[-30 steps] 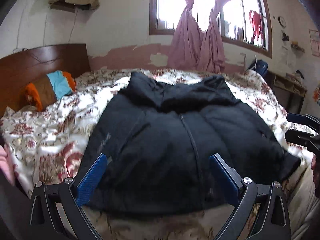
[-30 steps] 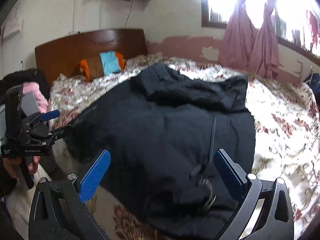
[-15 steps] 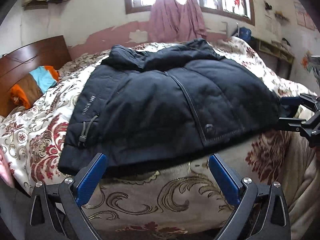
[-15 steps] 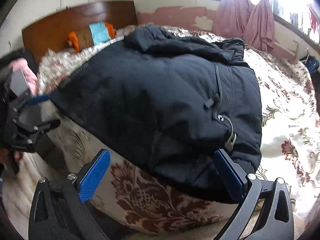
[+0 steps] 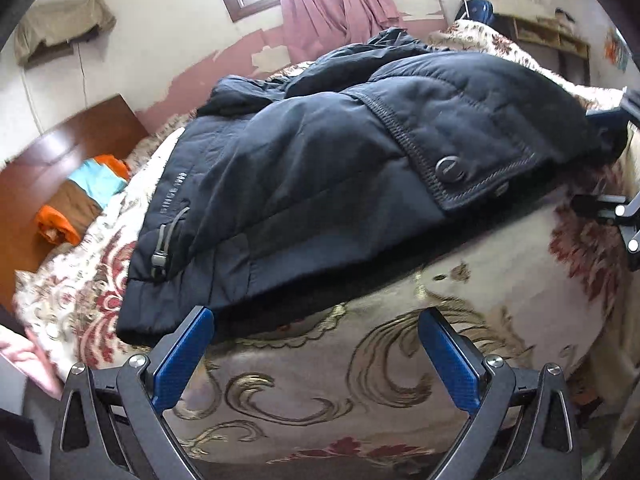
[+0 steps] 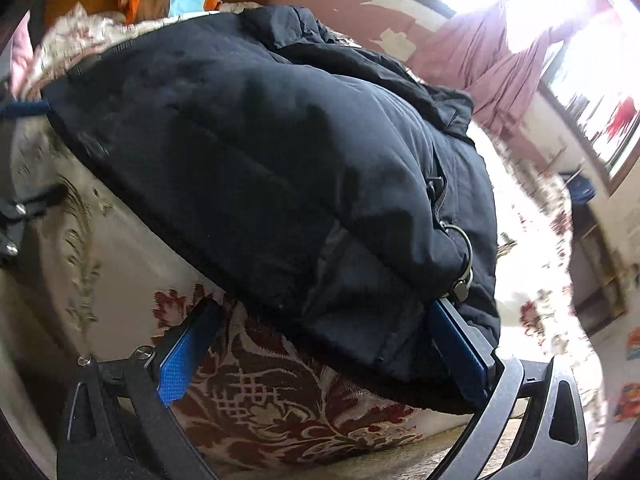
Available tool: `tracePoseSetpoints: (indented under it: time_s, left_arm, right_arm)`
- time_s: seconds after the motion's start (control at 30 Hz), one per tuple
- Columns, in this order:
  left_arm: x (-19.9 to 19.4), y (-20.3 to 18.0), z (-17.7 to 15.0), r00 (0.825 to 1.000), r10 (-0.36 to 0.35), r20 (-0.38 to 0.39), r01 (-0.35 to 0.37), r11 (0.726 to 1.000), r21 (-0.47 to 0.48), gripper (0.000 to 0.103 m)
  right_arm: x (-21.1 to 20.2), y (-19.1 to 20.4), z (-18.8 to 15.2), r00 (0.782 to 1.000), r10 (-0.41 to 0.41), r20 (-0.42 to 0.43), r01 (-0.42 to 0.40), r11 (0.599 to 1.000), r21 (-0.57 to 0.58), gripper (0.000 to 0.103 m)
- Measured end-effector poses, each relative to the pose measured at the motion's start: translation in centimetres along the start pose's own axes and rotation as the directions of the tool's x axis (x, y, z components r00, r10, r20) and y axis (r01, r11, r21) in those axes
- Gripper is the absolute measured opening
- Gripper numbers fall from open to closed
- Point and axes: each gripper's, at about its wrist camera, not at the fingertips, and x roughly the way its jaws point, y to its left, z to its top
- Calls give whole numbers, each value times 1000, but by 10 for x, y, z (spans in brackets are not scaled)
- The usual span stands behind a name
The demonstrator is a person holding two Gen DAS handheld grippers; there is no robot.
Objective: Fold large clothes
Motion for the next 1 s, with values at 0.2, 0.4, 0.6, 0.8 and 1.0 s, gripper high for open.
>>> tracePoseSetpoints:
  time_s: [0.2,0.4,0.6,0.8,1.0]
  left_arm:
    - [1,-1,-6,993,108,53,-107,994,-21,102]
    - [2,1,-14,981,175,86,-164,978,-128,103]
    - [8,6,-8,945,311,100,-296,944,-144,103]
    - [12,15,-7,952,295,78,-275,941,-199,103]
    - [12,18,-8,922,373,98,-356,921,-158,103]
  right_arm:
    - [0,3,8,990,-130,63,128,991,32,101]
    - [-9,-1,9,971,-189,149,176,980,95,101]
    - [-21,-14,8,938,-215,273,163,966,199,101]
    - [-32,-36,0,916,-151,371,32,951,308,100]
    - [-34,-37,-8,899,-163,406,23,945,327,98]
